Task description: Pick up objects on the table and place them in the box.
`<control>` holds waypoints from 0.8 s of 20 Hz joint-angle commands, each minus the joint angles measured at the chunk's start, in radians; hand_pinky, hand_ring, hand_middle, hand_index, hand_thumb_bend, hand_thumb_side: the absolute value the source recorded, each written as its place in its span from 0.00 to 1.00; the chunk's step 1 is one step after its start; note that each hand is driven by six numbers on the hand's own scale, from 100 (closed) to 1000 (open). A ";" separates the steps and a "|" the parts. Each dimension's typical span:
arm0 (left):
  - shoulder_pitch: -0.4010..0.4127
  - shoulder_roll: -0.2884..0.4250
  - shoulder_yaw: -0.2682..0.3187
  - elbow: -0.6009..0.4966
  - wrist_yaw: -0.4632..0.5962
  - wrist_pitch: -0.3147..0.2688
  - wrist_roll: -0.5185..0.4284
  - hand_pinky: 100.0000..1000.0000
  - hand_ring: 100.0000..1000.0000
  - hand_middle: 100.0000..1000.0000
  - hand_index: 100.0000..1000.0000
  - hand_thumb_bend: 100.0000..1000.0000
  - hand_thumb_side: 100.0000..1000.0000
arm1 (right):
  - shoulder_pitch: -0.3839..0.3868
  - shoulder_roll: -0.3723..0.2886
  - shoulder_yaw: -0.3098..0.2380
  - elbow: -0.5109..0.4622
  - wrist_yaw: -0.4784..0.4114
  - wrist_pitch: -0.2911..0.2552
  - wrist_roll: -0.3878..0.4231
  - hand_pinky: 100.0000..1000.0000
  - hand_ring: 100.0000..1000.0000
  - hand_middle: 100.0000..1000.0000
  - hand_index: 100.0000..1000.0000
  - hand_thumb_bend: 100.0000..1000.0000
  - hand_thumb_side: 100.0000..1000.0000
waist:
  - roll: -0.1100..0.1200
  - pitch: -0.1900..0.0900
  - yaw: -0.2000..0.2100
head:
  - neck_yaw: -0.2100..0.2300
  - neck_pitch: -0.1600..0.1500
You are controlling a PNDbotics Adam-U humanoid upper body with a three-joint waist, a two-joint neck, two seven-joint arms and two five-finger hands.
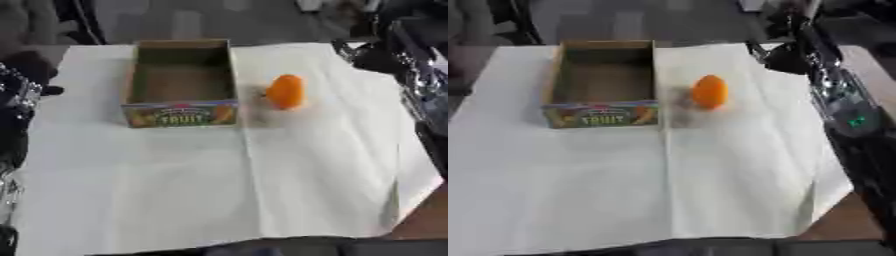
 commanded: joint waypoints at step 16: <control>-0.022 0.018 -0.002 -0.021 0.005 0.002 -0.010 0.59 0.69 0.57 0.70 0.45 0.36 | -0.230 0.049 0.031 0.350 0.328 -0.087 0.256 0.82 0.93 0.85 0.89 0.39 0.26 | 0.003 -0.013 0.032 | -0.015 0.006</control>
